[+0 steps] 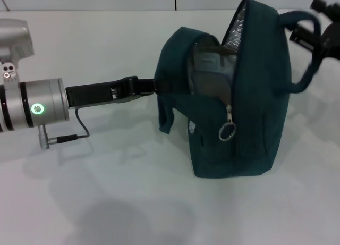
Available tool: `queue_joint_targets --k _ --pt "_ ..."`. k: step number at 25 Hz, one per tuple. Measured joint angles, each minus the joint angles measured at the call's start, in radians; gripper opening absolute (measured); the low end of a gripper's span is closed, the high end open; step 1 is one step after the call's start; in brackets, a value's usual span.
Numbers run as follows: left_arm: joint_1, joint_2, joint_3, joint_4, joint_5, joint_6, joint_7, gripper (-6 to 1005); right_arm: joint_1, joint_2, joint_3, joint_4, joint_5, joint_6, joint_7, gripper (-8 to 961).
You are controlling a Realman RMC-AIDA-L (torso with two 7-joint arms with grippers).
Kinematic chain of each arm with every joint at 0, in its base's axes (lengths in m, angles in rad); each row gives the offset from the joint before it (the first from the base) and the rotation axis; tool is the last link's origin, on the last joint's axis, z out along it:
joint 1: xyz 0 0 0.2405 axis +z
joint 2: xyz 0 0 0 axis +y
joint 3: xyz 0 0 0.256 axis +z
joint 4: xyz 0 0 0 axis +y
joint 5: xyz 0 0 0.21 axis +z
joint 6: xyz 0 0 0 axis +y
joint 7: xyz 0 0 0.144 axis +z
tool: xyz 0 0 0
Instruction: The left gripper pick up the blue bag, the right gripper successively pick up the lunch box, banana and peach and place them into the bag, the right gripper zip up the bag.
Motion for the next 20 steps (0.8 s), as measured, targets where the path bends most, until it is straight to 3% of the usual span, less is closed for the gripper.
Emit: queue_joint_targets --k 3,7,13,20 --pt "0.009 0.000 0.000 0.000 0.000 -0.012 0.014 51 -0.003 0.000 0.000 0.001 -0.062 -0.003 0.040 827" --pt "0.014 0.000 0.000 -0.001 0.000 -0.012 0.020 51 -0.041 -0.004 0.007 -0.002 -0.089 -0.126 0.061 827" --pt "0.016 -0.001 0.000 -0.001 -0.007 -0.008 0.020 51 -0.075 -0.035 0.018 -0.013 -0.091 -0.278 0.142 827" --pt "0.013 -0.001 -0.001 0.001 -0.007 -0.019 0.022 51 -0.119 -0.027 0.086 -0.012 -0.126 -0.640 0.083 827"
